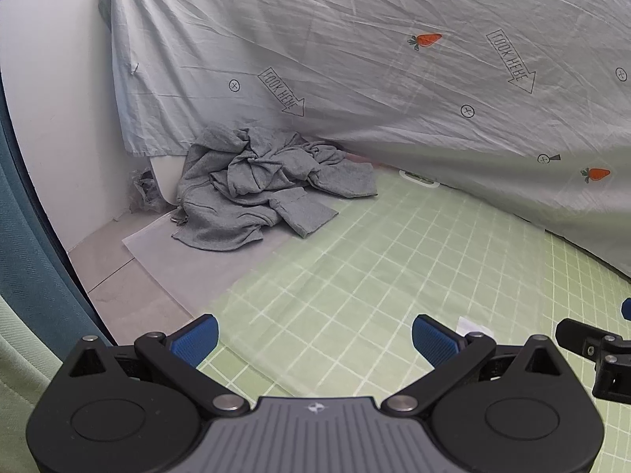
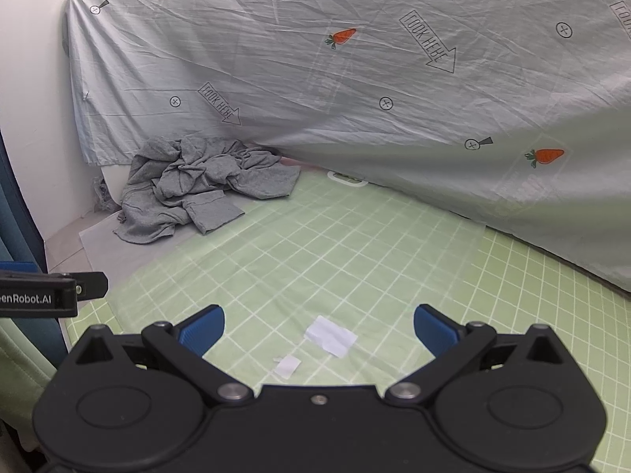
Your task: Fold clothes
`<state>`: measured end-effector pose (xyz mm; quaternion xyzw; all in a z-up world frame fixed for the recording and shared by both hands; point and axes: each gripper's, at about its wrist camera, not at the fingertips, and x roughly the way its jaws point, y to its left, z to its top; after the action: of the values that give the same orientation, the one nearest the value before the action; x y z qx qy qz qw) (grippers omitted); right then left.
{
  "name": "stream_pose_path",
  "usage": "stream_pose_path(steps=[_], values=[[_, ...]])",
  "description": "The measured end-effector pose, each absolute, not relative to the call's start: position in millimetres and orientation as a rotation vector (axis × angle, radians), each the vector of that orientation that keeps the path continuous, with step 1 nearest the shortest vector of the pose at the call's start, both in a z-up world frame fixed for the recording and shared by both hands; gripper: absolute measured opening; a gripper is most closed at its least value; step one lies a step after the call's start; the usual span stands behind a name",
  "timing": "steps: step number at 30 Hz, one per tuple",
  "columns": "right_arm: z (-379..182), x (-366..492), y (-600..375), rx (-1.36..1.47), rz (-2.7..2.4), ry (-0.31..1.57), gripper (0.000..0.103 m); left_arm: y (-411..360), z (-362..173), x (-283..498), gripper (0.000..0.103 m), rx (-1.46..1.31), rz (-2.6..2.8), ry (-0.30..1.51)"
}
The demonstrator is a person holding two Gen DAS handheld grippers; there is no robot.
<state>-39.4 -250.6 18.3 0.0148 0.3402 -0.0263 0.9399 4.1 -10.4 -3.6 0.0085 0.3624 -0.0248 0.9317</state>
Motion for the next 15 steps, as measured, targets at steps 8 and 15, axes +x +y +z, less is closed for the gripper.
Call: stream_pose_path(steps=[8,15], values=[[14.3,-21.0,-270.8,0.058,-0.097,0.679,0.103,-28.2,-12.3,24.0,0.103,0.027,-0.095,0.777],[2.3,24.0,-291.4,0.035,-0.126,0.721,0.103,-22.6,-25.2,67.4,0.103,-0.015,-0.055,0.802]])
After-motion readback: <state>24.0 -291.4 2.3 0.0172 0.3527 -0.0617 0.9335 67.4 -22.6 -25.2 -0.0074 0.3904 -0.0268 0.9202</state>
